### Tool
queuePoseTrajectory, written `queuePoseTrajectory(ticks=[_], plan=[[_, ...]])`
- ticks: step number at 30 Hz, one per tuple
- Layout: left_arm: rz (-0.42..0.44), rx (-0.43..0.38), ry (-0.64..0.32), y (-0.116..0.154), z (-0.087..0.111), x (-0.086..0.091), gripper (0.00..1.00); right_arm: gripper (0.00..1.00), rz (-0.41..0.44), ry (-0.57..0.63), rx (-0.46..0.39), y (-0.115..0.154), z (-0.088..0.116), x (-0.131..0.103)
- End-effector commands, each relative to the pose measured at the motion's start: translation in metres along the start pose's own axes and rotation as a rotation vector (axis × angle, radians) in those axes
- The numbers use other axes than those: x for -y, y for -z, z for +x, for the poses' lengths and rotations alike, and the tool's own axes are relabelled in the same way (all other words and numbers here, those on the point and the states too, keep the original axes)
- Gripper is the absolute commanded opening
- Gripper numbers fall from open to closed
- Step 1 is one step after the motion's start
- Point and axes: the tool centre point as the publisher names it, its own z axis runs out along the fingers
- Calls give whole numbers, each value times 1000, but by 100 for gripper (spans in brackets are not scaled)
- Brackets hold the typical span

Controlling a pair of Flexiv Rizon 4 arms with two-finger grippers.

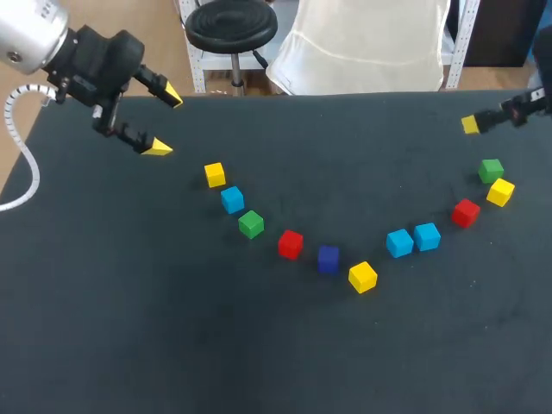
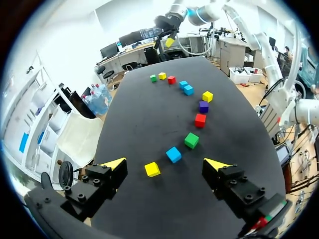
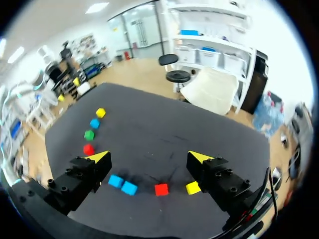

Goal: Place the blue cubes, place green cubes on the blue cubes, place the yellow cubes on the green cubes, then place the red cubes on the yellow cubes, and place purple cube on the red cubes.

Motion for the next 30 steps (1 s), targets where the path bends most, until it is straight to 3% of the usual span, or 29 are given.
queuePoseTrajectory(ticks=[1, 15, 17, 22, 27, 30], plan=[[-2, 1, -3, 0, 1, 0, 100, 100, -312, 719, -264, 21, 0, 5], [-2, 1, -3, 0, 1, 0, 100, 100, -312, 719, -264, 21, 0, 5], [-2, 1, -3, 0, 1, 0, 100, 100, -297, 848, -268, 16, 0, 1], [-2, 1, -3, 0, 1, 0, 100, 100, -293, 1107, -412, 4, 0, -11], [-2, 1, -3, 0, 1, 0, 100, 100, -319, 1268, -490, -2, 10, -19], [-2, 1, -3, 0, 1, 0, 100, 100, -359, 1350, -493, -4, 21, -22]])
